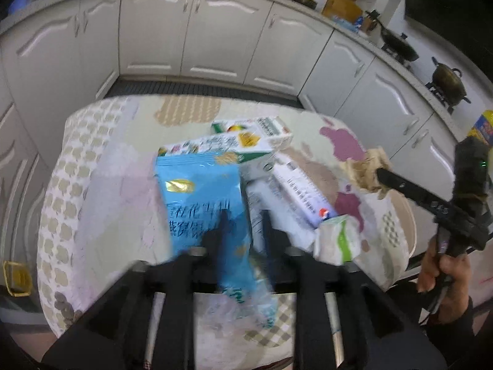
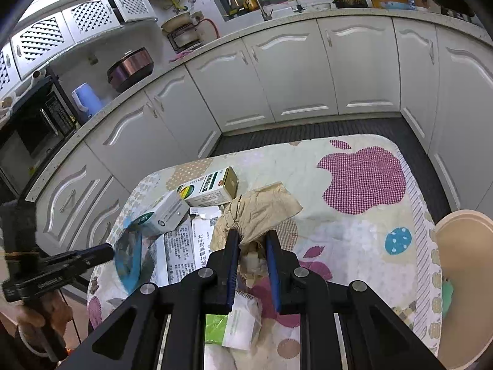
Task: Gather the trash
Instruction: 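Lift both held items and carry them toward the beige bin, then open both tools over the beige bin to drop the paper and bag, then move both open tools back over the remaining trash on the table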
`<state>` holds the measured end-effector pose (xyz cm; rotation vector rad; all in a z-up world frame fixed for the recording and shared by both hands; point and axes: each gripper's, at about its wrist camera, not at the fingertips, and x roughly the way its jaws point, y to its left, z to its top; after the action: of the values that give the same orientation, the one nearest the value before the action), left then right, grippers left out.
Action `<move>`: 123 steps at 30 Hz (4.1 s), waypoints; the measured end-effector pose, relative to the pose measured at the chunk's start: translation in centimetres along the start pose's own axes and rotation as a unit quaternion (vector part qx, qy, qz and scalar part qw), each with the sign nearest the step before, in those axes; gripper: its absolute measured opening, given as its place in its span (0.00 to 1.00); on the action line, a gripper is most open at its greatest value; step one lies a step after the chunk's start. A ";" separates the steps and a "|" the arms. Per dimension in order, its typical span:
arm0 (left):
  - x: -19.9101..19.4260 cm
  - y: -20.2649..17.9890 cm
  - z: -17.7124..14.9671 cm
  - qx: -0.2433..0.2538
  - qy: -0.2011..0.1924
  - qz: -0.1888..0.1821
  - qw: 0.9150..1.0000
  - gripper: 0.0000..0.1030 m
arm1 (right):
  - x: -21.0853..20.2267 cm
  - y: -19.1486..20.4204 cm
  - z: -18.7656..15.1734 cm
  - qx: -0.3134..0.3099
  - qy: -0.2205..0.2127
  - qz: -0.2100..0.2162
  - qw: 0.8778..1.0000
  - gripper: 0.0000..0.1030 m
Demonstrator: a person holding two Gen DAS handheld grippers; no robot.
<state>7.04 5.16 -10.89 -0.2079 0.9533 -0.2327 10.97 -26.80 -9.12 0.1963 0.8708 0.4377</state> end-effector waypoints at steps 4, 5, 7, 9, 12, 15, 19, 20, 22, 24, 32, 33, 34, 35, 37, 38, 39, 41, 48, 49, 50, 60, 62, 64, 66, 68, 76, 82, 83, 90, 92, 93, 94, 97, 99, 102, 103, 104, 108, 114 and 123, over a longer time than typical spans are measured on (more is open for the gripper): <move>-0.6 1.2 -0.8 -0.014 -0.013 -0.001 1.000 0.44 | 0.4 0.3 -0.1 -0.001 0.008 0.006 1.000 0.16; -0.8 1.5 -0.9 -0.015 -0.020 0.003 1.000 0.46 | 0.5 0.5 -0.1 -0.002 0.008 0.008 1.000 0.16; -0.9 2.2 -1.0 -0.021 -0.025 0.014 0.999 0.62 | 0.7 0.8 -0.1 -0.006 0.009 0.009 1.000 0.16; -0.5 3.1 -1.1 -0.033 -0.022 0.024 0.999 0.63 | 0.8 1.1 -0.1 -0.008 0.011 0.012 1.000 0.16; 1.1 4.1 -1.4 -0.049 -0.002 0.030 0.998 0.63 | 1.0 1.5 -0.1 -0.011 0.013 0.015 1.000 0.16; 3.4 4.6 -1.9 -0.065 0.036 0.007 0.997 0.63 | 1.2 1.9 -0.3 -0.013 0.018 0.015 1.000 0.16; 4.3 3.7 -2.3 -0.038 0.039 0.013 0.998 0.44 | 0.8 2.0 -0.3 -0.018 0.015 0.012 1.000 0.16; 4.1 3.5 -2.3 -0.037 0.037 0.009 0.999 0.41 | 0.6 2.0 -0.3 -0.018 0.012 0.012 1.000 0.16; 3.1 3.3 -2.1 -0.033 0.024 0.010 0.999 0.31 | 0.0 1.9 -0.2 -0.018 0.005 0.011 1.000 0.16; 1.7 2.8 -1.7 -0.021 0.005 0.018 1.000 0.29 | -0.6 1.8 -0.1 -0.017 -0.003 0.012 1.000 0.16; -1.7 -1.7 0.3 0.030 -0.024 0.004 0.999 0.28 | -3.2 1.1 0.2 -0.015 -0.030 0.011 0.999 0.16; -1.7 -2.6 0.6 0.039 -0.025 0.000 0.999 0.28 | -3.6 0.9 0.2 -0.015 -0.032 0.008 0.999 0.16; -1.7 -3.9 0.8 0.049 -0.027 -0.005 0.998 0.28 | -4.1 0.7 0.2 -0.015 -0.035 0.004 0.999 0.16; -1.7 -4.8 0.9 0.058 -0.028 -0.008 0.998 0.28 | -4.5 0.5 0.1 -0.016 -0.037 0.000 0.999 0.16; -1.4 -7.2 1.4 0.077 -0.027 -0.018 0.996 0.28 | -5.5 -0.4 0.0 -0.015 -0.042 -0.013 0.999 0.16; -1.1 -8.5 1.8 0.087 -0.026 -0.024 0.996 0.28 | -5.9 -0.8 -0.1 -0.014 -0.044 -0.020 0.999 0.16; -0.8 -9.6 2.0 0.095 -0.024 -0.030 0.995 0.28 | -6.5 -1.3 -0.2 -0.012 -0.046 -0.028 0.998 0.16; -0.1 -12.3 2.4 0.114 -0.021 -0.042 0.992 0.28 | -7.5 -2.6 -0.4 -0.003 -0.052 -0.041 0.998 0.16; 3.2 -19.2 3.2 0.158 -0.004 -0.067 0.985 0.28 | -11.3 -8.2 -1.8 0.035 -0.063 -0.097 0.993 0.16; 3.7 -20.1 3.2 0.163 -0.001 -0.070 0.984 0.28 | -11.8 -9.1 -2.1 0.041 -0.063 -0.106 0.992 0.16; 4.2 -21.0 3.2 0.168 0.003 -0.073 0.983 0.28 | -12.2 -9.7 -2.3 0.046 -0.063 -0.113 0.991 0.16; 8.9 -28.1 3.4 0.205 0.043 -0.087 0.974 0.28 | -14.9 -16.2 -4.1 0.082 -0.055 -0.183 0.978 0.16; 9.9 -29.3 3.3 0.211 0.053 -0.089 0.972 0.28 | -14.9 -17.1 -4.5 0.089 -0.050 -0.188 0.977 0.16; 10.8 -30.4 3.2 0.214 0.066 -0.094 0.970 0.28 | -14.9 -18.1 -5.1 0.096 -0.045 -0.193 0.975 0.16; 11.6 -31.3 3.1 0.218 0.072 -0.094 0.969 0.28 | -14.6 -18.7 -5.4 0.105 -0.039 -0.196 0.974 0.16; 12.4 -32.0 2.9 0.220 0.078 -0.095 0.968 0.28 | -14.2 -19.5 -5.7 0.114 -0.034 -0.196 0.973 0.16; 16.3 -34.8 2.7 0.214 0.118 -0.097 0.965 0.29 | -12.7 -22.7 -6.6 0.146 -0.008 -0.207 0.967 0.16; 18.6 -35.6 2.5 0.196 0.133 -0.097 0.967 0.37 | -11.4 -24.9 -7.3 0.167 0.013 -0.222 0.960 0.16; 18.8 -35.7 2.4 0.195 0.136 -0.100 0.966 0.41 | -11.3 -25.0 -7.4 0.167 0.016 -0.226 0.960 0.18; 19.3 -35.6 2.2 0.189 0.151 -0.121 0.963 0.59 | -11.1 -25.9 -7.8 0.173 0.021 -0.235 0.956 0.48; 19.2 -35.5 2.3 0.186 0.152 -0.125 0.963 0.60 | -11.2 -25.9 -7.7 0.177 0.019 -0.234 0.956 0.48; 19.0 -35.4 2.3 0.186 0.151 -0.125 0.963 0.60 | -11.3 -26.0 -7.7 0.179 0.019 -0.232 0.956 0.48; 18.8 -35.2 2.3 0.187 0.150 -0.125 0.963 0.60 | -11.2 -25.8 -7.6 0.181 0.019 -0.231 0.956 0.48; 18.1 -34.8 2.5 0.184 0.145 -0.126 0.964 0.60 | -11.3 -25.5 -7.5 0.180 0.017 -0.229 0.956 0.48; 17.5 -34.7 2.6 0.185 0.141 -0.124 0.965 0.60 | -11.5 -25.3 -7.5 0.179 0.014 -0.228 0.957 0.48; 16.2 -34.2 2.7 0.188 0.128 -0.120 0.966 0.60 | -11.9 -24.5 -7.6 0.177 0.011 -0.225 0.958 0.48; 15.6 -33.9 2.7 0.189 0.122 -0.118 0.967 0.60 | -11.9 -24.2 -7.5 0.176 0.010 -0.224 0.959 0.48; 15.1 -33.7 2.8 0.190 0.117 -0.117 0.968 0.60 | -12.0 -24.0 -7.5 0.174 0.009 -0.223 0.959 0.48; 12.5 -32.6 2.9 0.195 0.092 -0.112 0.970 0.60 | -12.3 -22.4 -6.8 0.163 0.000 -0.217 0.962 0.48; 8.3 -29.4 3.2 0.197 0.059 -0.096 0.974 0.60 | -12.8 -18.8 -5.0 0.133 -0.016 -0.195 0.972 0.49; 0.8 -19.3 5.1 0.158 0.008 -0.063 0.985 0.60 | -12.0 -11.4 -2.1 0.076 -0.039 -0.132 0.988 0.57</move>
<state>9.66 -13.17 -3.30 0.0263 0.9068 -0.4972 5.86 -42.36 -5.97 0.2332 0.8410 0.1163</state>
